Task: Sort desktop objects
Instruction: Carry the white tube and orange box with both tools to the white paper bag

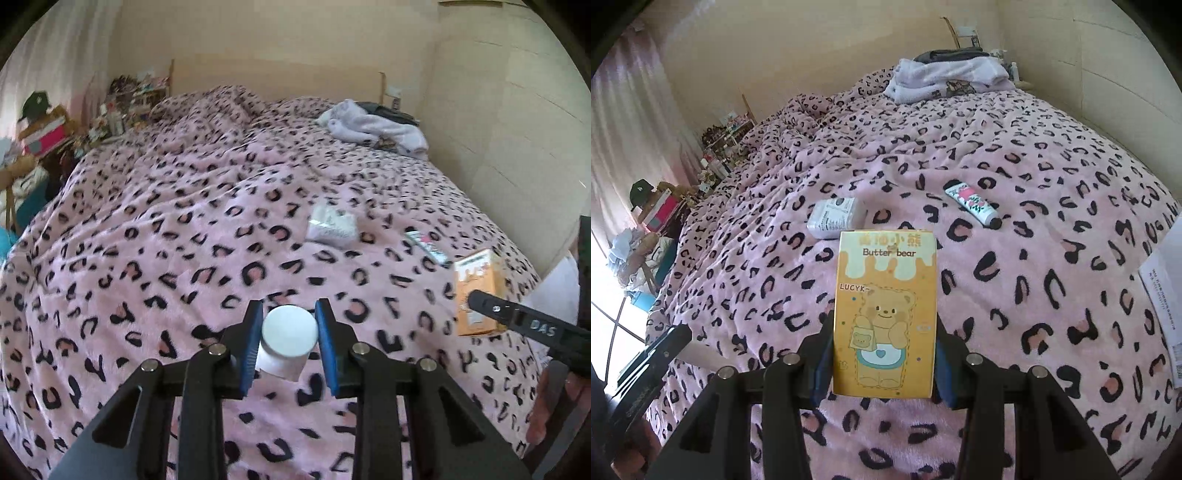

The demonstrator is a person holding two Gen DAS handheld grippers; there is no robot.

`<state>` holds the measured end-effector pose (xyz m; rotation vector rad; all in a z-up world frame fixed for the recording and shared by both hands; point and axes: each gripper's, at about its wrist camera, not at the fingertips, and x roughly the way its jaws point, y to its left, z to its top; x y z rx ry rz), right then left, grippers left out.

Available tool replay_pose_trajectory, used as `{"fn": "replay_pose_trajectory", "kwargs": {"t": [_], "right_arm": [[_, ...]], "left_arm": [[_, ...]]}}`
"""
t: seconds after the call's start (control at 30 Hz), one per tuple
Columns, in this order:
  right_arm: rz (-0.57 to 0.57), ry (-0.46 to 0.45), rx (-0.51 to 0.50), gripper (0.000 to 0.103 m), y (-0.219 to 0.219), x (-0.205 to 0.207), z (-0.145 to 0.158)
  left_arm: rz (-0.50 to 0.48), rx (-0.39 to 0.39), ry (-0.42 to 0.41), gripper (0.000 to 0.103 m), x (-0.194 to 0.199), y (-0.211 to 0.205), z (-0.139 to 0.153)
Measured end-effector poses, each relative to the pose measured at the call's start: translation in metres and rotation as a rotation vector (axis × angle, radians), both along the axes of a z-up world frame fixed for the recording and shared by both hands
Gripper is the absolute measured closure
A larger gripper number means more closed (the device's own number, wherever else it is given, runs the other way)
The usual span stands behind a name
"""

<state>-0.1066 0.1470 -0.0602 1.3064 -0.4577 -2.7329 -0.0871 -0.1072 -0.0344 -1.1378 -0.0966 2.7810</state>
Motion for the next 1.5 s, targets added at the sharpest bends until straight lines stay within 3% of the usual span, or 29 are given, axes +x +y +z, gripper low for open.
{"fn": "replay_pose_trajectory", "kwargs": {"t": [0.47, 1.0, 1.5], "right_arm": [[-0.075, 0.053, 0.057, 0.057, 0.063, 0.067, 0.053], [-0.156, 0.045, 0.038, 0.057, 0.138, 0.131, 0.059], [-0.262, 0.069, 0.027, 0.057, 0.209, 0.168, 0.071]], "left_arm": [[-0.108, -0.021, -0.019, 0.074, 0.026, 0.108, 0.043], [-0.225, -0.065, 0.007, 0.074, 0.057, 0.210, 0.066], [-0.351, -0.072, 0.027, 0.074, 0.074, 0.300, 0.079]]}}
